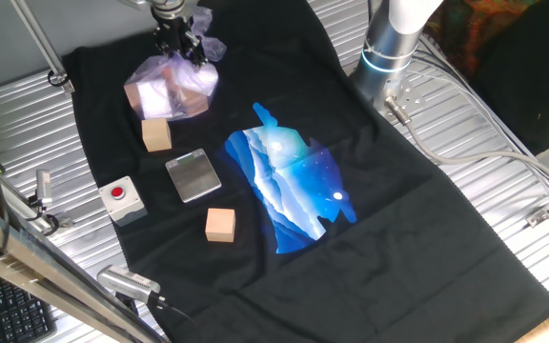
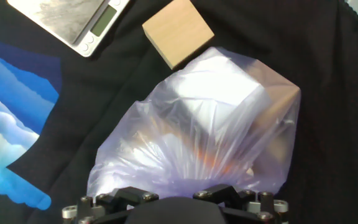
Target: Pick up a bag of things
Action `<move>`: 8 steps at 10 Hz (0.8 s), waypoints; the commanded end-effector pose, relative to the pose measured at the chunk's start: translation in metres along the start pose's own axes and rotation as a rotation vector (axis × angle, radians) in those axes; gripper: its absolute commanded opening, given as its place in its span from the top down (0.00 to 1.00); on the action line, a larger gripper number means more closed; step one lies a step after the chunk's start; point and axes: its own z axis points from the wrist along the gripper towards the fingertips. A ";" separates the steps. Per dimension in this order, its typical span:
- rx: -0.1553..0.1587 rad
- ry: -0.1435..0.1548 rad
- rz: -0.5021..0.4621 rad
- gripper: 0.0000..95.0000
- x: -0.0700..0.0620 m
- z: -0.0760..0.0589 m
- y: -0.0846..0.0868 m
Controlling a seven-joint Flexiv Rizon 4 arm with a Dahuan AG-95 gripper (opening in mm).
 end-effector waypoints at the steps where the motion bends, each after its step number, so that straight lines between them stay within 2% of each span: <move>1: -0.004 -0.003 0.006 0.80 0.000 0.000 0.000; 2: -0.007 -0.004 0.009 1.00 -0.001 0.000 0.000; 8: -0.003 -0.007 0.026 1.00 -0.002 -0.001 -0.001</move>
